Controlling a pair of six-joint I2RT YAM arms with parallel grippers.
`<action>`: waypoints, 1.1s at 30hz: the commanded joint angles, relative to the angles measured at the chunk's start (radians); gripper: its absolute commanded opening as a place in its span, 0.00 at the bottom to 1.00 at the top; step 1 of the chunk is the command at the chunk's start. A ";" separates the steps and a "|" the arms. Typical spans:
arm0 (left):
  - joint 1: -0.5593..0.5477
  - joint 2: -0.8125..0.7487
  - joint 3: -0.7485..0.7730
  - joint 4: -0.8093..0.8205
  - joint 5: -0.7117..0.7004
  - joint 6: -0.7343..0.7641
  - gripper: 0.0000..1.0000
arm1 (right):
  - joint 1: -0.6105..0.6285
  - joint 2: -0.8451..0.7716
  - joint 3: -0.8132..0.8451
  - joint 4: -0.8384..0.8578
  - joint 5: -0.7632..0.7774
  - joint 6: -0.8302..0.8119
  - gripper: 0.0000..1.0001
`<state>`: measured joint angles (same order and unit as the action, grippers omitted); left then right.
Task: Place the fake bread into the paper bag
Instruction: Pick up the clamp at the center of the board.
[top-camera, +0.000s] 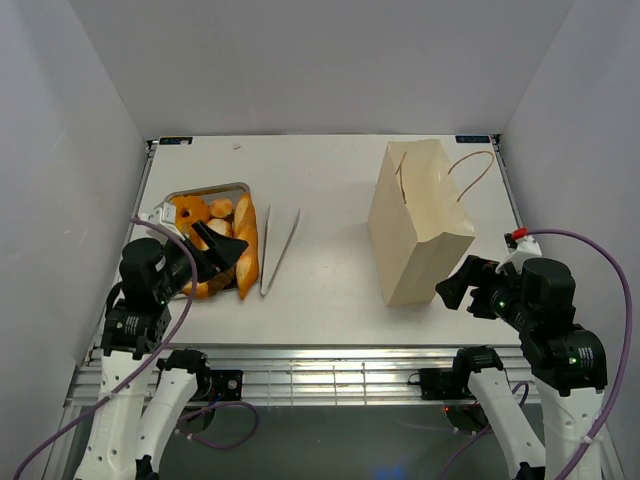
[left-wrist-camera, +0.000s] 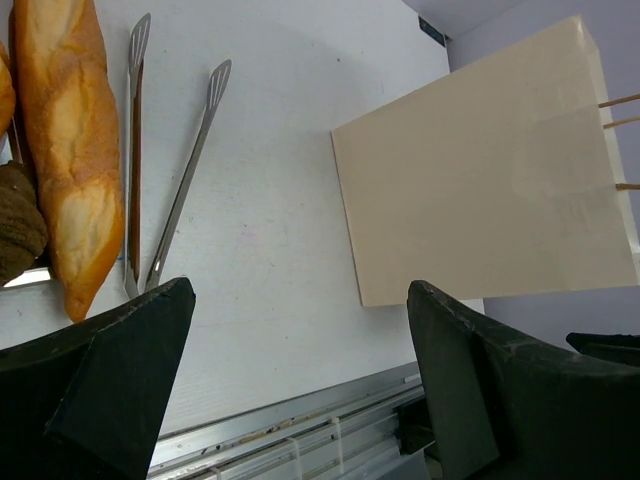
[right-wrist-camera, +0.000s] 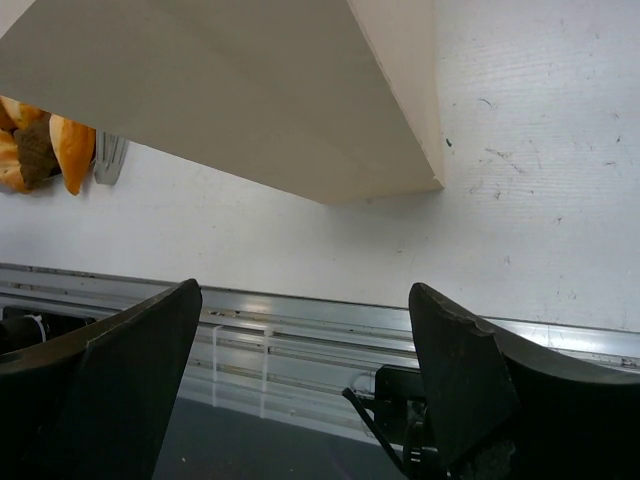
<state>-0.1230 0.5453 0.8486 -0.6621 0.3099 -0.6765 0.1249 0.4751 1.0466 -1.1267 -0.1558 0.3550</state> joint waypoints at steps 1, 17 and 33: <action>-0.004 0.076 0.020 0.007 0.043 0.014 0.98 | 0.004 0.017 0.059 0.005 -0.001 -0.034 0.90; -0.154 0.482 0.035 0.216 -0.104 0.003 0.98 | 0.004 0.161 0.136 0.111 -0.189 -0.103 0.90; -0.474 0.875 0.113 0.275 -0.776 0.081 0.98 | 0.005 0.092 0.201 0.122 -0.252 -0.117 0.90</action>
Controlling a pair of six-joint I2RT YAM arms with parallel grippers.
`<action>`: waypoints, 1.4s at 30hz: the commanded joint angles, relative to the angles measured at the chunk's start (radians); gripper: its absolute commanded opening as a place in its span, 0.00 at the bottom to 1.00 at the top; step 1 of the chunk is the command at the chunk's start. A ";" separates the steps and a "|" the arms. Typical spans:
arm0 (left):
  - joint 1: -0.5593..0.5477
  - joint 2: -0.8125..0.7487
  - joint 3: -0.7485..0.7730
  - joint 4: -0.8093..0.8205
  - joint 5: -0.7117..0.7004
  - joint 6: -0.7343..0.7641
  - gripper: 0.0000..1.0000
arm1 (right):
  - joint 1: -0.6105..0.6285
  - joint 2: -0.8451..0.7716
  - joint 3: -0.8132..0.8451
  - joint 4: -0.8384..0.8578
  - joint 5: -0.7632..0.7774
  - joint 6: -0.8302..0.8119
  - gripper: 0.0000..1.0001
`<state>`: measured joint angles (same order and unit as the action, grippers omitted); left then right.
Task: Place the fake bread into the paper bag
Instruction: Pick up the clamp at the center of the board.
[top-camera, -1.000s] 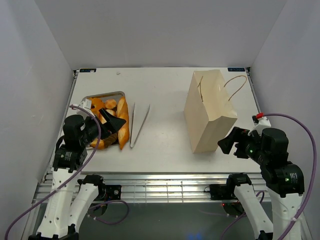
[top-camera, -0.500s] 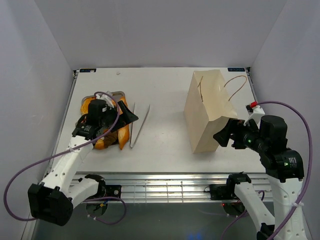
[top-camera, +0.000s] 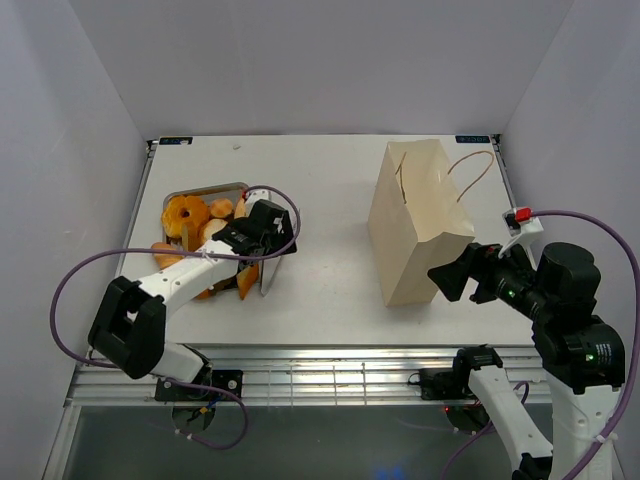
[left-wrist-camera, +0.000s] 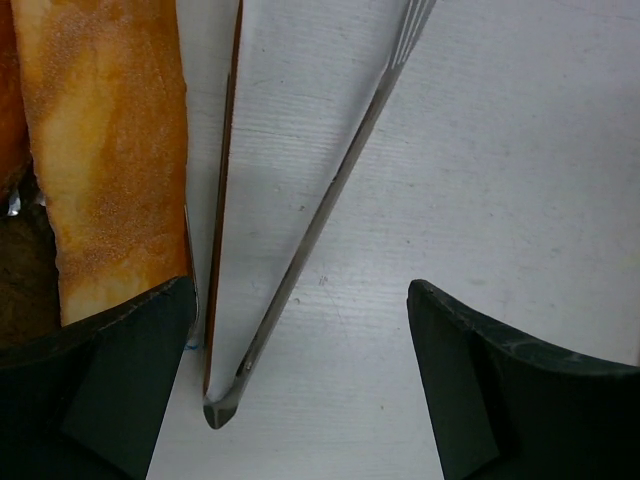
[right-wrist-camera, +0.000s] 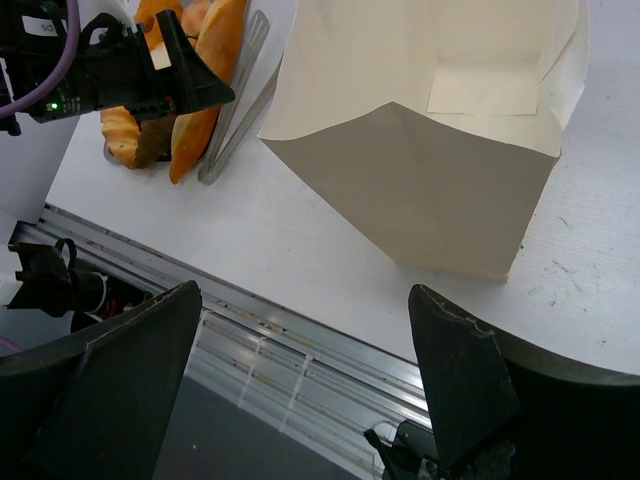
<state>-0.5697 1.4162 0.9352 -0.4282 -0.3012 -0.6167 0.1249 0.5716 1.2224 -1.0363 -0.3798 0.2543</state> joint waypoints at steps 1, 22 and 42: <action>-0.029 0.018 0.025 0.043 -0.173 0.023 0.98 | 0.004 -0.007 0.025 0.036 -0.031 -0.012 0.90; -0.061 0.182 -0.042 0.143 -0.147 0.008 0.98 | 0.004 -0.038 0.042 0.042 -0.028 0.000 0.90; -0.108 0.290 -0.072 0.172 -0.177 -0.054 0.81 | 0.004 0.007 0.104 0.044 0.134 0.033 0.90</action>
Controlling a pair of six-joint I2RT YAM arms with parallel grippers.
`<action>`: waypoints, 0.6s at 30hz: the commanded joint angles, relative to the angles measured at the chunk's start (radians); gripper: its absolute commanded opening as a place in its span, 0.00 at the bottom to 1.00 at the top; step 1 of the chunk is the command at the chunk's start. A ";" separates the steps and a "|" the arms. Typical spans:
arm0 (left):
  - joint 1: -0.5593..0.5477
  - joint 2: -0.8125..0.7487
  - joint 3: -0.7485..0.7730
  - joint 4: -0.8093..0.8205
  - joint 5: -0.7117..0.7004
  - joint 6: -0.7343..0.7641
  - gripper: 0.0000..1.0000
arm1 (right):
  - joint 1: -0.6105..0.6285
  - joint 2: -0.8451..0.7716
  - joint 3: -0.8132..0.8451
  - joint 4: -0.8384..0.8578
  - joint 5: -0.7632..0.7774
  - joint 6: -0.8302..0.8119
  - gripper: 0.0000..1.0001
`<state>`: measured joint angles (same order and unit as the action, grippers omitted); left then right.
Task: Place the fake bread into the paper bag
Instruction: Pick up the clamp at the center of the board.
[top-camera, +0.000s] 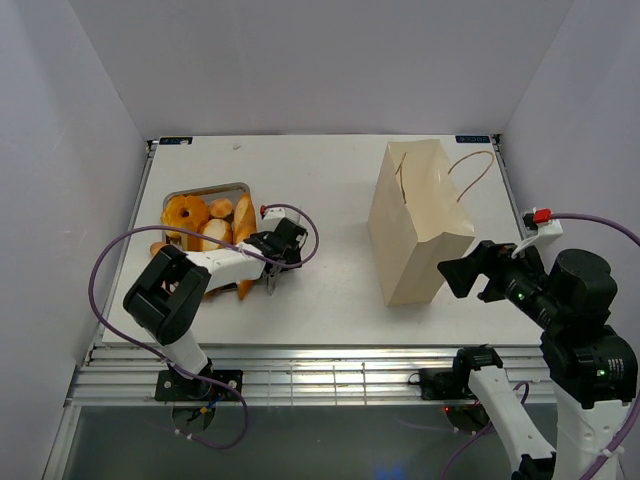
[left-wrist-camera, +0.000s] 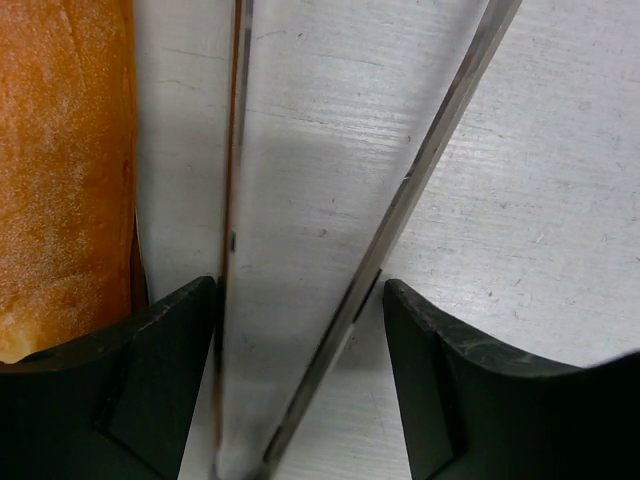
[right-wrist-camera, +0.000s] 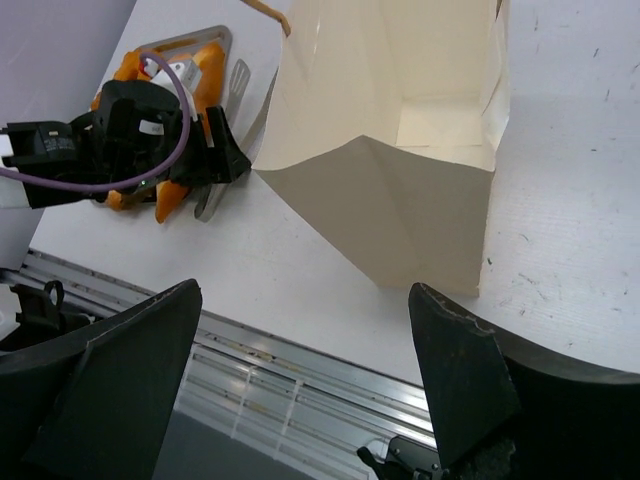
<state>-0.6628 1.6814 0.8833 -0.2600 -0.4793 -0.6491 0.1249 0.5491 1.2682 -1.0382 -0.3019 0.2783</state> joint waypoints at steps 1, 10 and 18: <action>-0.017 0.020 -0.029 0.016 -0.001 -0.023 0.75 | 0.004 0.035 0.077 0.047 0.061 0.009 0.90; -0.020 0.006 -0.072 0.116 0.001 0.009 0.56 | 0.004 0.051 0.094 0.076 0.060 0.036 0.90; -0.020 0.026 -0.084 0.165 -0.045 0.008 0.83 | 0.004 0.037 0.108 0.087 0.047 0.047 0.90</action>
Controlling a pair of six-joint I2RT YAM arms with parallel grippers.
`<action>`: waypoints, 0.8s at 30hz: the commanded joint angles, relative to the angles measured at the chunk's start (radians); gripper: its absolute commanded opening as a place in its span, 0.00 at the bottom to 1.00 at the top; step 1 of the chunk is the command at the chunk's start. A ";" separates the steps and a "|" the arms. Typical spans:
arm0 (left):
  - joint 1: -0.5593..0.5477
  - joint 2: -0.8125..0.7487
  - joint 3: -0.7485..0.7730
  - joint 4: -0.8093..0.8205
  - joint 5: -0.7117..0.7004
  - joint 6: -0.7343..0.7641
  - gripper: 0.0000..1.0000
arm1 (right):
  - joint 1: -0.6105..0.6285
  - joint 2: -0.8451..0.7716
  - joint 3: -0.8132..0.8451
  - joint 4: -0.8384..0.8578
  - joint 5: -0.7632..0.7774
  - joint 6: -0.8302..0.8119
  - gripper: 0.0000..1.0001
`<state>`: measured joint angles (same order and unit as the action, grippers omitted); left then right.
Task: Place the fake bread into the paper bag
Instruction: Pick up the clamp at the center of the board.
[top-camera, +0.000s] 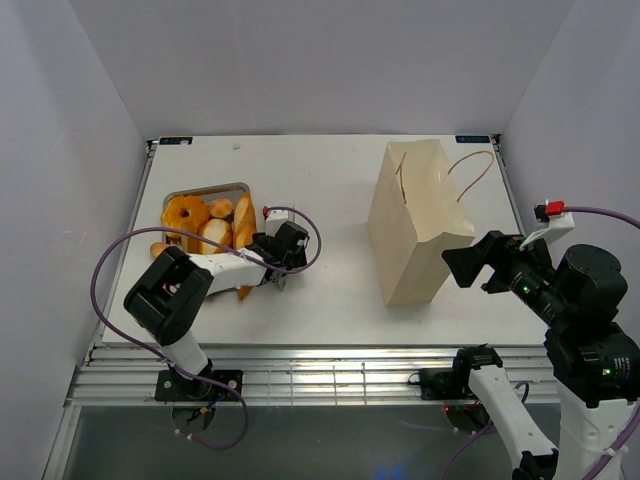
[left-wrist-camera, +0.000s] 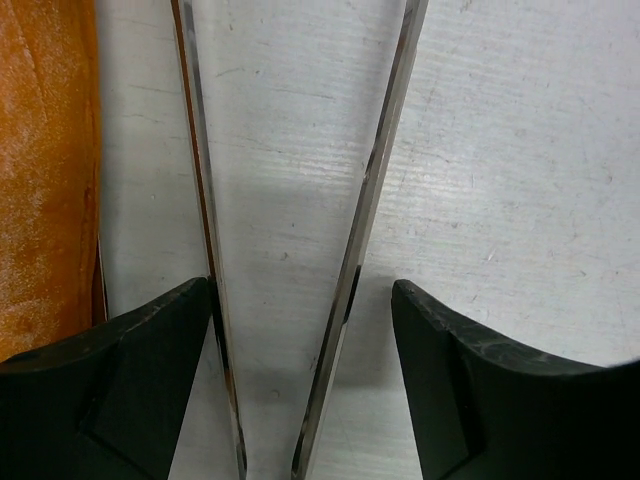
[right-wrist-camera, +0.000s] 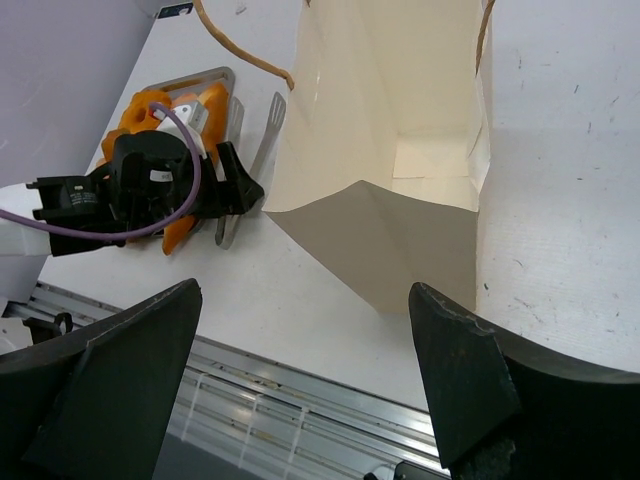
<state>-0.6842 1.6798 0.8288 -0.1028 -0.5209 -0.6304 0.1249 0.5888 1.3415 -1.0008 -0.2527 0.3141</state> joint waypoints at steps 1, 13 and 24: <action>0.002 0.032 -0.036 0.029 -0.014 -0.011 0.84 | 0.004 -0.004 0.035 0.051 -0.002 0.011 0.90; 0.000 0.132 -0.031 0.095 -0.111 0.003 0.78 | 0.004 -0.011 0.002 0.060 0.001 0.014 0.90; -0.006 0.017 -0.120 0.207 -0.057 0.028 0.58 | 0.004 0.078 0.090 0.039 0.081 0.014 0.90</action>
<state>-0.6846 1.7401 0.7582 0.1600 -0.6788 -0.5926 0.1249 0.6331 1.3716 -0.9932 -0.2142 0.3328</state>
